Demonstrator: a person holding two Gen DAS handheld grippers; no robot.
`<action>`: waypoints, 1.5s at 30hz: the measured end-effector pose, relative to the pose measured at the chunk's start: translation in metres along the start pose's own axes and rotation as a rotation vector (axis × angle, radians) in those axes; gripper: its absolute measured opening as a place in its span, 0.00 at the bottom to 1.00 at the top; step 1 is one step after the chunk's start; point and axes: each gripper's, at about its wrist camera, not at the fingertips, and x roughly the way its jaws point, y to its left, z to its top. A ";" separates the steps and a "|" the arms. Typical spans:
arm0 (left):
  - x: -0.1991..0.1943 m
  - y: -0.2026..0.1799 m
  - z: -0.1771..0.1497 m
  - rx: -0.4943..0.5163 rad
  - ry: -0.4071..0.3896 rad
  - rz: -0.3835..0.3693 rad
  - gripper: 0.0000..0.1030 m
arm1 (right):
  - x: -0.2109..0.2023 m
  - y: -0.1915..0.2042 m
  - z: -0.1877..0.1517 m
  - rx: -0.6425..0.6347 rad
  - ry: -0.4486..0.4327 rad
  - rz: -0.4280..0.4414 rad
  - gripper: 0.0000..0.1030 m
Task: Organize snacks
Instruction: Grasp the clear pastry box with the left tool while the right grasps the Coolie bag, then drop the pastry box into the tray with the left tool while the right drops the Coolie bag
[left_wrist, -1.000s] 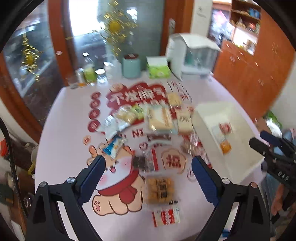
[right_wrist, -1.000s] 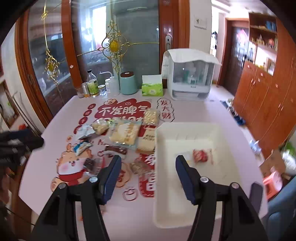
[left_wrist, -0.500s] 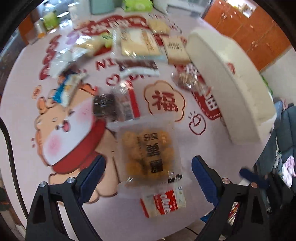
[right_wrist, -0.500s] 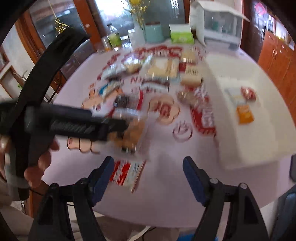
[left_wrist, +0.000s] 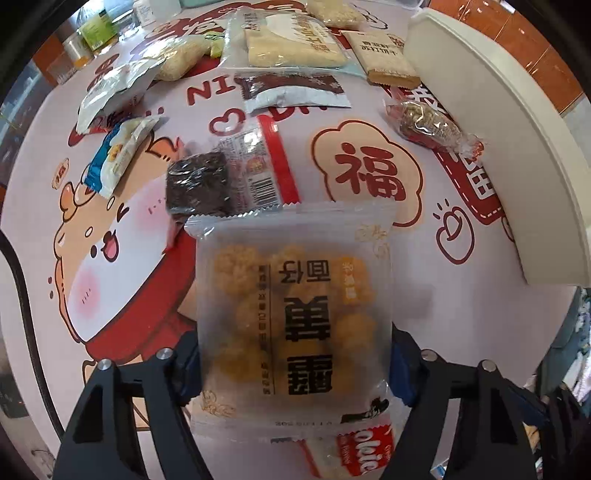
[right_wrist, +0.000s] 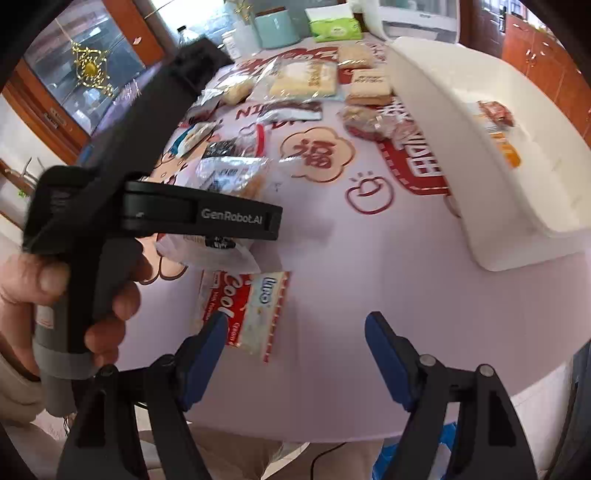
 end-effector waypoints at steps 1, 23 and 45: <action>-0.002 0.005 -0.002 -0.006 -0.007 -0.007 0.67 | 0.004 0.002 0.000 -0.005 0.006 0.005 0.75; -0.083 0.087 -0.044 -0.103 -0.202 0.048 0.60 | 0.049 0.061 0.015 -0.231 0.045 -0.134 0.53; -0.212 -0.146 0.073 0.158 -0.489 -0.067 0.61 | -0.185 -0.122 0.127 -0.021 -0.458 -0.248 0.54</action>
